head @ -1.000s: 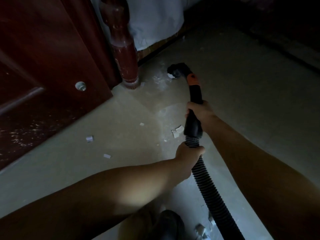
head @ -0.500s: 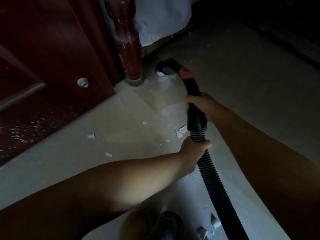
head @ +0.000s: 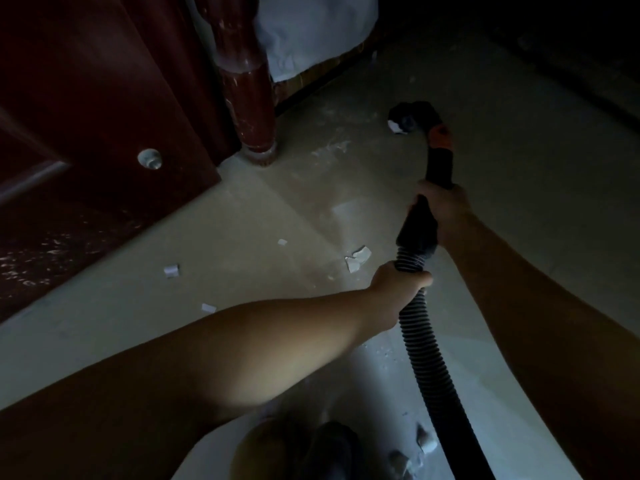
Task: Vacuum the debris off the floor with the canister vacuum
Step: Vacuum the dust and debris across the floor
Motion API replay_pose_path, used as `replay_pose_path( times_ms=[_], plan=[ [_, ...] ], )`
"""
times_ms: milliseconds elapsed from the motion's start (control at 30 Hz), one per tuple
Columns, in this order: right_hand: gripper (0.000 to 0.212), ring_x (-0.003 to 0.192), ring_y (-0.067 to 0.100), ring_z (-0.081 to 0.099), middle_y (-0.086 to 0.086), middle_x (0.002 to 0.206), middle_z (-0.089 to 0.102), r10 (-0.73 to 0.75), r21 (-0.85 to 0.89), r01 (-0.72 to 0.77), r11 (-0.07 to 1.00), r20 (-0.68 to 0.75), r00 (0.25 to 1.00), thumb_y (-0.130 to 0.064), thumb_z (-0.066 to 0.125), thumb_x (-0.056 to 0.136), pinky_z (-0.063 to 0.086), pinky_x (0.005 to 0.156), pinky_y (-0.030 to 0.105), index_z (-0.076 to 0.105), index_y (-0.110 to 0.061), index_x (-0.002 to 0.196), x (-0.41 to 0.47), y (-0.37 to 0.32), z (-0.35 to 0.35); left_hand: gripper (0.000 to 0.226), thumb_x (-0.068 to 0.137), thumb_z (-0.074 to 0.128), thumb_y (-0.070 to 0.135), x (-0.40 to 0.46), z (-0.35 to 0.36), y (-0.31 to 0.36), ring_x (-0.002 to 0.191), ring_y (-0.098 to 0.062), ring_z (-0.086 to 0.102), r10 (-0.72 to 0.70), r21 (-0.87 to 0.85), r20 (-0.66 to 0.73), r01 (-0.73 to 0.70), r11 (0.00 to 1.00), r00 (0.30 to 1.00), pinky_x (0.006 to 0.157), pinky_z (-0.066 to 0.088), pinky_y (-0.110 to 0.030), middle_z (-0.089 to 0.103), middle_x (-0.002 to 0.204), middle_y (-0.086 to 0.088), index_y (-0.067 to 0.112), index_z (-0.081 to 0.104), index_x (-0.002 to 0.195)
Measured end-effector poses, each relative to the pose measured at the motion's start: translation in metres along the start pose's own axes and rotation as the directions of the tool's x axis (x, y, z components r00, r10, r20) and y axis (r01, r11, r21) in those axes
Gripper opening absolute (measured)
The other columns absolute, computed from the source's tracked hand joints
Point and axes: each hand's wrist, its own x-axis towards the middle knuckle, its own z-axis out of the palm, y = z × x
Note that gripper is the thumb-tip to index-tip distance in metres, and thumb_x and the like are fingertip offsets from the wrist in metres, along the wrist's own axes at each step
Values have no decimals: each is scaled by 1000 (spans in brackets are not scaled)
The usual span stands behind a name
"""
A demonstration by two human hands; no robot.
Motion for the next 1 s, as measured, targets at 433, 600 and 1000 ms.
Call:
replay_pose_path(
  times_ms=[433, 600, 1000],
  plan=[
    [19, 37, 12, 52, 8, 60, 52, -36, -354, 125, 927, 247, 968, 0, 58, 85, 44, 39, 17, 53, -5, 67, 10, -33, 48, 13, 84, 67, 9, 24, -10, 29, 84, -28, 57, -35, -182, -31, 28, 983, 999, 86, 51, -45, 58, 84, -11, 9, 54, 83],
    [15, 58, 19, 56, 7, 63, 56, 27, -464, 177, 868, 399, 917, -4, 58, 86, 53, 69, 34, 56, -9, 71, 0, -33, 54, 12, 83, 66, 9, 19, -9, 20, 85, -27, 57, 16, -159, -25, -20, 987, 1000, 89, 51, -47, 57, 88, -12, 11, 54, 82],
    [15, 38, 12, 55, 5, 47, 56, 5, -451, 173, 875, 367, 930, 0, 58, 85, 49, 46, 22, 53, -6, 73, -30, -14, 16, 14, 86, 62, 7, -20, 11, -10, 74, -21, 57, -38, -146, 119, 55, 988, 992, 74, 47, -32, 55, 78, -5, 12, 54, 77]
  ],
)
